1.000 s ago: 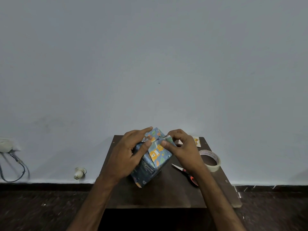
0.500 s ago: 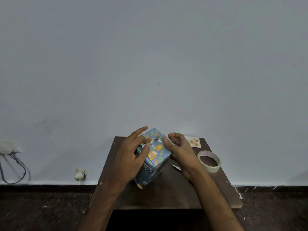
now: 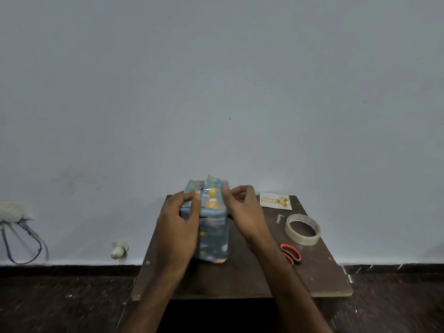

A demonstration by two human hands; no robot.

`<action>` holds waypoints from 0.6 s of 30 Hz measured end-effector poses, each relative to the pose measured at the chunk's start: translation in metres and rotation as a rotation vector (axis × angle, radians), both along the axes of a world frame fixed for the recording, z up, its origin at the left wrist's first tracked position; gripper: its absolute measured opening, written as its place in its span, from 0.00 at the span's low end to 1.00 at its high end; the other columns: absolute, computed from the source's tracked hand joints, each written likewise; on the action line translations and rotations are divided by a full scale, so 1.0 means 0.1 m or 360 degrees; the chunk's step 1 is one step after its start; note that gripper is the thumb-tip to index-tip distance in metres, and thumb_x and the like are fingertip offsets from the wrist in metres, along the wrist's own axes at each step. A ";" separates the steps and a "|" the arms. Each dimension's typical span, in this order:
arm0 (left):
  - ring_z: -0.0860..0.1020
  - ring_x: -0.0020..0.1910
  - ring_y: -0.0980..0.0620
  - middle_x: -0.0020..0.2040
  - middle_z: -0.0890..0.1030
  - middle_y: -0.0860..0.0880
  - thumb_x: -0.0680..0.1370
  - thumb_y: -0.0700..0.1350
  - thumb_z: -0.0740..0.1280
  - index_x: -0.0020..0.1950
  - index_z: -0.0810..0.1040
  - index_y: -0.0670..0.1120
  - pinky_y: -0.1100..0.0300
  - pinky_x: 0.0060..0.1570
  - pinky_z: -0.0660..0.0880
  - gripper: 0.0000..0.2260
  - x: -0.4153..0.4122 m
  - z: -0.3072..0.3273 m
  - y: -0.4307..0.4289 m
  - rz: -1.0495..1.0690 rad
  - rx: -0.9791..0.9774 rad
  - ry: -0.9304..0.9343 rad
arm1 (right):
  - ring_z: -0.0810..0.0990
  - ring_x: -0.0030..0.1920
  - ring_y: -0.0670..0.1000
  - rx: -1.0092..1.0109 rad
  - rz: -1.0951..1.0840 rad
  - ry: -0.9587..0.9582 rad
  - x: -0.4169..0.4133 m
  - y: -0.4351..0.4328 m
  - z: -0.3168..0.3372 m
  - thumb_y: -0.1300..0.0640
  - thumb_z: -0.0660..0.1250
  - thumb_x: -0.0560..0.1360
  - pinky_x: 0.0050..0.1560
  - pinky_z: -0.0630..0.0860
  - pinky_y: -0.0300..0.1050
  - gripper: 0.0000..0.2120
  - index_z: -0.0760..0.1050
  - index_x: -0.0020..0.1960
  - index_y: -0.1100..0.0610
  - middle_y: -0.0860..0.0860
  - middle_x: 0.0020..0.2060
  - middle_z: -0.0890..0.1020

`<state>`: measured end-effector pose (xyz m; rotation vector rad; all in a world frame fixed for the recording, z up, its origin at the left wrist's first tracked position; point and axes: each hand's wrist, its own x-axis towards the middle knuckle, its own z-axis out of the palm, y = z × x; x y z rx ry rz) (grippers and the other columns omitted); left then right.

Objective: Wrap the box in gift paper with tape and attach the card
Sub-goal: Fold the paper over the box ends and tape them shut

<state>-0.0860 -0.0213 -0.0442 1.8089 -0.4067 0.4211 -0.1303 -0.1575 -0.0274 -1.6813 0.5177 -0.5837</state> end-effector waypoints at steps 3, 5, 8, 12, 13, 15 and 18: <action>0.75 0.49 0.60 0.55 0.72 0.57 0.82 0.54 0.62 0.54 0.84 0.52 0.64 0.50 0.69 0.12 -0.09 -0.01 -0.01 0.0014 0.0208 -0.0122 | 0.82 0.50 0.47 -0.0246 0.0203 0.0114 -0.01 -0.10 0.03 0.40 0.69 0.75 0.55 0.79 0.54 0.16 0.73 0.58 0.46 0.47 0.51 0.83; 0.78 0.45 0.59 0.53 0.72 0.57 0.81 0.52 0.65 0.54 0.84 0.57 0.57 0.50 0.76 0.08 -0.07 0.00 0.04 -0.0068 0.0173 -0.0105 | 0.82 0.54 0.48 -0.0443 0.0181 0.0128 0.00 -0.20 0.05 0.44 0.67 0.77 0.58 0.78 0.53 0.13 0.78 0.60 0.44 0.47 0.56 0.84; 0.77 0.52 0.59 0.56 0.72 0.55 0.76 0.48 0.73 0.60 0.80 0.62 0.58 0.56 0.77 0.15 0.05 0.04 0.11 -0.0158 0.0029 -0.0113 | 0.75 0.66 0.47 -0.0625 0.0282 0.0008 0.02 -0.20 0.09 0.52 0.64 0.81 0.68 0.72 0.47 0.16 0.76 0.68 0.46 0.48 0.66 0.78; 0.64 0.73 0.57 0.74 0.63 0.58 0.73 0.62 0.69 0.68 0.71 0.70 0.54 0.72 0.66 0.23 0.27 0.03 0.17 -0.0554 0.0173 -0.0034 | 0.70 0.68 0.42 -0.0856 0.0572 -0.0054 0.05 -0.10 0.09 0.51 0.58 0.84 0.68 0.67 0.38 0.14 0.79 0.64 0.49 0.46 0.69 0.71; 0.66 0.72 0.60 0.72 0.65 0.59 0.73 0.65 0.66 0.66 0.74 0.70 0.53 0.72 0.67 0.20 0.27 0.02 0.17 -0.0610 0.0189 -0.0019 | 0.68 0.70 0.41 -0.0787 0.0657 -0.0078 0.05 -0.10 0.08 0.50 0.58 0.84 0.69 0.66 0.38 0.15 0.79 0.65 0.48 0.44 0.70 0.70; 0.72 0.65 0.60 0.65 0.70 0.60 0.74 0.70 0.62 0.61 0.77 0.67 0.52 0.62 0.75 0.19 0.22 0.02 0.15 -0.0440 0.0293 -0.0088 | 0.64 0.73 0.38 -0.0622 0.0691 -0.0215 0.00 -0.17 0.07 0.49 0.58 0.84 0.68 0.67 0.35 0.14 0.77 0.64 0.43 0.40 0.70 0.70; 0.74 0.59 0.52 0.60 0.71 0.56 0.72 0.72 0.59 0.58 0.80 0.60 0.53 0.43 0.74 0.24 0.03 0.08 0.08 -0.0010 0.0599 -0.0264 | 0.74 0.66 0.46 -0.0656 0.0015 -0.0221 -0.14 -0.55 -0.08 0.52 0.63 0.82 0.61 0.70 0.37 0.11 0.79 0.62 0.49 0.45 0.61 0.79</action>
